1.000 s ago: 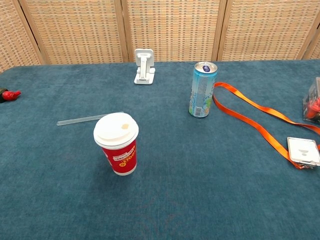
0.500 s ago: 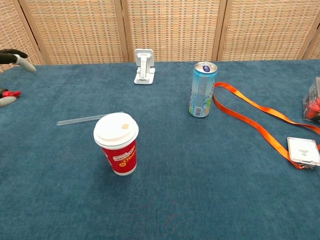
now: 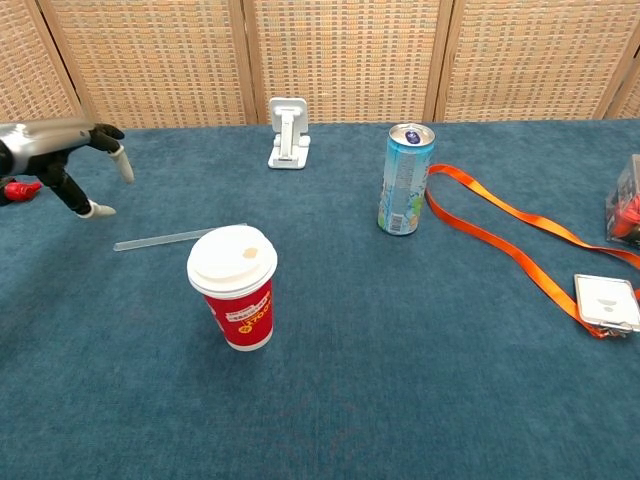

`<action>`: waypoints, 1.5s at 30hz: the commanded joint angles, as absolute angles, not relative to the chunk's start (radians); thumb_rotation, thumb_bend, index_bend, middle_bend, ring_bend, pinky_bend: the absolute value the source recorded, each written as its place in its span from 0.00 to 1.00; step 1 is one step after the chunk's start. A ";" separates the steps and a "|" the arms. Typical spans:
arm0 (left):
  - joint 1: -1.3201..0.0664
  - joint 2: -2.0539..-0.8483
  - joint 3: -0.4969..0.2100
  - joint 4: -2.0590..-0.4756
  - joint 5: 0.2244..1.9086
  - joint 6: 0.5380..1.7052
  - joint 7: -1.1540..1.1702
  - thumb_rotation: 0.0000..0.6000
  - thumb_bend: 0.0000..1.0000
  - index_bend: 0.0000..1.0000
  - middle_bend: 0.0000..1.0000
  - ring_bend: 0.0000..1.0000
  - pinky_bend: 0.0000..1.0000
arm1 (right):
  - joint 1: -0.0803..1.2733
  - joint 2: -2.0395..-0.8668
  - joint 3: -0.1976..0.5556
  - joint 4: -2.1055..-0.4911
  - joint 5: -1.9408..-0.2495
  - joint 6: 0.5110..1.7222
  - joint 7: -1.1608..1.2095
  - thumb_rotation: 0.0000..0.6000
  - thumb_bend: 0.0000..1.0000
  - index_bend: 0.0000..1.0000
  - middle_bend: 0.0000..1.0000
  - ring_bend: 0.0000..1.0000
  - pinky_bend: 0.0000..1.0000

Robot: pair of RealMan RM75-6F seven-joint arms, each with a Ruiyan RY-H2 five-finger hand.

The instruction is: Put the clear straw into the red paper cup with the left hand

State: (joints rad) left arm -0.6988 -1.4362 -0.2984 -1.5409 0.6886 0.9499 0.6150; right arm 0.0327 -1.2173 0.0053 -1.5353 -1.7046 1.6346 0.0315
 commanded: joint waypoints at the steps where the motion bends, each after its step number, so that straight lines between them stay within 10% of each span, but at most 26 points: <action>1: -0.763 -1.492 -0.302 -1.472 0.597 0.931 0.656 1.00 0.29 0.40 0.00 0.00 0.00 | 0.035 -1.217 0.008 -1.532 -1.696 1.628 0.040 1.00 0.03 0.00 0.00 0.00 0.00; 45: -0.989 -1.724 -0.276 -1.138 0.224 0.919 0.833 1.00 0.33 0.52 0.00 0.00 0.00 | 0.041 -1.212 0.023 -1.509 -1.658 1.617 0.112 1.00 0.03 0.00 0.00 0.00 0.00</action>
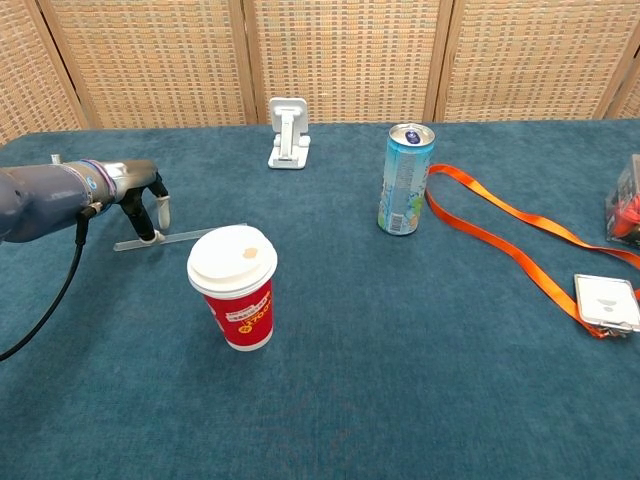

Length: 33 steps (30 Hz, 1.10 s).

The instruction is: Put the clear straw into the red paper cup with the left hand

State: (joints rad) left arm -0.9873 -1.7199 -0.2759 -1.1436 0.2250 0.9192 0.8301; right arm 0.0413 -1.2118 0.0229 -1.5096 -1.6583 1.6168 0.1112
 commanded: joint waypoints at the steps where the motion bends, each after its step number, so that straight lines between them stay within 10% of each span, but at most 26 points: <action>1: -0.991 -1.728 -0.276 -1.133 0.224 0.920 0.834 1.00 0.33 0.52 0.00 0.00 0.00 | 0.042 -1.212 0.023 -1.509 -1.658 1.617 0.112 1.00 0.03 0.00 0.00 0.00 0.00; 33: -1.034 -1.844 -0.326 -1.013 0.190 0.922 0.907 1.00 0.35 0.55 0.00 0.00 0.00 | 0.046 -1.218 0.019 -1.503 -1.666 1.616 0.117 1.00 0.03 0.00 0.00 0.00 0.00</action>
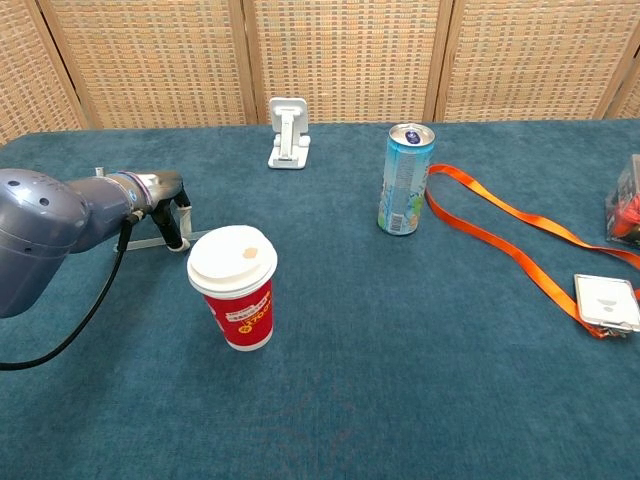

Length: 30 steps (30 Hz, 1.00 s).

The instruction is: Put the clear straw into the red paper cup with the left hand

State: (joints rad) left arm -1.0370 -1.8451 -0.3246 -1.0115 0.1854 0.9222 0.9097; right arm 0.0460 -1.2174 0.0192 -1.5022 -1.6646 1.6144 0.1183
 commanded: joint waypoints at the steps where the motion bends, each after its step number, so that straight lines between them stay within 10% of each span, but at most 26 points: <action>1: -1.031 -1.841 -0.329 -1.016 0.195 0.923 0.902 1.00 0.39 0.55 0.00 0.00 0.00 | 0.046 -1.218 0.019 -1.503 -1.668 1.617 0.117 1.00 0.03 0.00 0.00 0.00 0.00; 14: -1.001 -1.747 -0.375 -1.196 0.344 0.972 0.781 1.00 0.47 0.57 0.00 0.00 0.00 | 0.043 -1.216 0.017 -1.507 -1.677 1.628 0.117 1.00 0.03 0.00 0.00 0.00 0.00; 30: -0.760 -1.505 -0.496 -1.819 0.787 1.037 0.151 1.00 0.46 0.60 0.00 0.00 0.00 | 0.042 -1.210 0.018 -1.512 -1.674 1.631 0.120 1.00 0.03 0.01 0.00 0.00 0.00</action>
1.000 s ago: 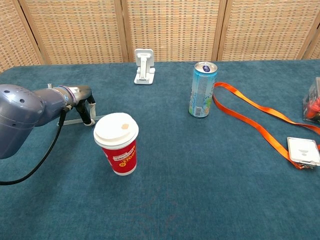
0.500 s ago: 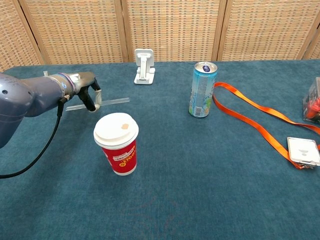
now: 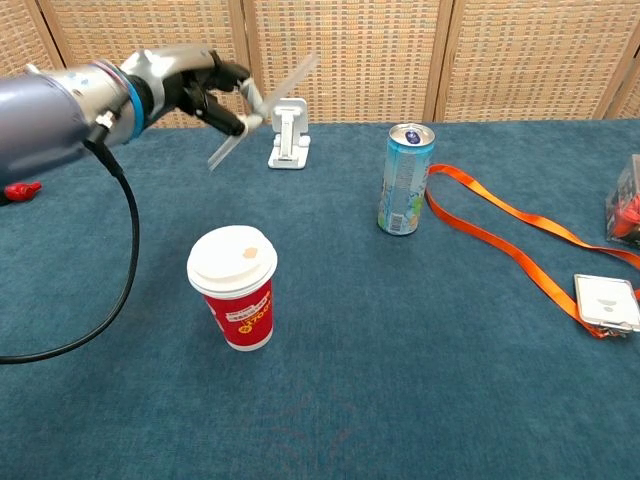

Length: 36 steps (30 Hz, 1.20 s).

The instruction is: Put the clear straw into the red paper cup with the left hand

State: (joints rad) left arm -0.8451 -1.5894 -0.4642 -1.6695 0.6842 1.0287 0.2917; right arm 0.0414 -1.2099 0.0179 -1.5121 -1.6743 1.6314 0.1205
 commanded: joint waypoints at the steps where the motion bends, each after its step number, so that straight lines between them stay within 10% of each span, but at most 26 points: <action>1: -0.740 -1.485 -0.494 -1.859 0.814 1.033 0.113 1.00 0.46 0.60 0.00 0.00 0.00 | 0.042 -1.210 0.018 -1.512 -1.675 1.631 0.119 1.00 0.03 0.01 0.00 0.00 0.00; 14: -0.566 -1.359 -0.346 -2.067 1.142 1.029 -0.185 1.00 0.46 0.60 0.00 0.00 0.00 | 0.037 -1.208 0.015 -1.522 -1.685 1.642 0.110 1.00 0.03 0.01 0.00 0.00 0.00; 36: -0.519 -1.445 -0.169 -1.763 1.486 1.039 -0.767 1.00 0.46 0.59 0.00 0.00 0.00 | 0.031 -1.199 0.009 -1.540 -1.705 1.659 0.109 1.00 0.03 0.01 0.00 0.00 0.00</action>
State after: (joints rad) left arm -0.5100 -1.4222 -0.1784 -1.7899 1.4840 1.0442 -0.7443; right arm 0.0312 -1.1995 0.0079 -1.5399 -1.7056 1.6580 0.1087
